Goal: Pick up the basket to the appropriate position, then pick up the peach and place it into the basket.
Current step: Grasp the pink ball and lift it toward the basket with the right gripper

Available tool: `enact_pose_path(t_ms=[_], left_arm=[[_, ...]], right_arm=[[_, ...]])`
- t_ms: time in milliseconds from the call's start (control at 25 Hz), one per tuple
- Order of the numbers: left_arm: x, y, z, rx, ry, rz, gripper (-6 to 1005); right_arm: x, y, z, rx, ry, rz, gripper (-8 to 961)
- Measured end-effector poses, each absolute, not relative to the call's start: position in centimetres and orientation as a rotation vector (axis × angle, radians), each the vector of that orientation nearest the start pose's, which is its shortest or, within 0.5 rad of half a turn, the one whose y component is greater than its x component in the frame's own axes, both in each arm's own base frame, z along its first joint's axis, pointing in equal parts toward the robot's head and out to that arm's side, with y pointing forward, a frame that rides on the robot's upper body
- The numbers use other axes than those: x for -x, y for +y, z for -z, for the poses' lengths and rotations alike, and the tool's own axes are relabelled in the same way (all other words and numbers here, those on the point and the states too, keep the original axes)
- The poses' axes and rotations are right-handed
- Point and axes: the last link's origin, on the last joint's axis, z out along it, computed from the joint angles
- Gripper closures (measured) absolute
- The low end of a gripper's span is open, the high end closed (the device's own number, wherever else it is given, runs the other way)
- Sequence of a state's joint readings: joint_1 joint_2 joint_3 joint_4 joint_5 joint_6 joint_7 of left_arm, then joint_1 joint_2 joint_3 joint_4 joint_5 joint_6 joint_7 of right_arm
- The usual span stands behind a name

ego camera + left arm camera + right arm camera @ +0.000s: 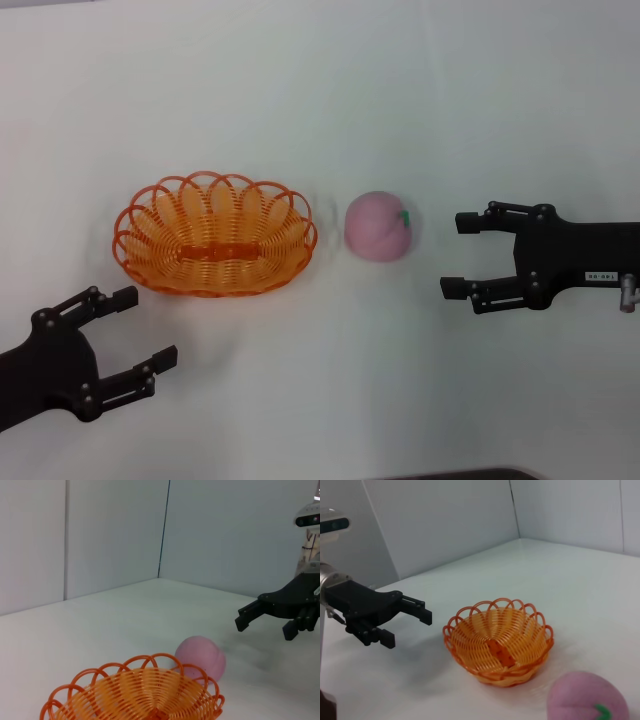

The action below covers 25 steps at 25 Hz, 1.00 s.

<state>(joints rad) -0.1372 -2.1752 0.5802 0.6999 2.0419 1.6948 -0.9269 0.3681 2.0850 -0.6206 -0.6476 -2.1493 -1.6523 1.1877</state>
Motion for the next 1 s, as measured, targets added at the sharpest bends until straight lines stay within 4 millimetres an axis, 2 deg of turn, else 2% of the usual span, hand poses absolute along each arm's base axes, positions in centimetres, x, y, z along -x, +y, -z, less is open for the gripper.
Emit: enact_pose_path(t_ms=[200, 320, 560, 720, 880, 1000], left_arm=[[33.9, 19.4, 2.0, 2.604, -0.503, 0.683, 174], [33.9, 19.3, 2.1, 2.603, -0.512, 0.690, 176], [33.8, 19.1, 2.5, 2.600, -0.522, 0.707, 177], [33.7, 19.1, 2.6, 2.603, -0.523, 0.722, 177], [33.6, 19.1, 2.7, 2.607, -0.521, 0.728, 177], [33.6, 19.1, 2.7, 2.606, -0.526, 0.729, 177]], right_arm=[[-31.7, 26.0, 1.0, 2.801, 0.629, -0.585, -1], [-31.7, 26.1, 0.7, 2.794, 0.698, -0.590, -2], [-30.8, 27.9, -1.3, 2.748, 1.099, -0.599, -1], [-29.2, 29.3, -2.7, 2.745, 1.371, -0.552, 0], [-27.5, 30.9, -3.2, 2.721, 1.558, -0.421, 1], [-26.3, 32.2, -3.5, 2.683, 1.645, -0.250, 2]])
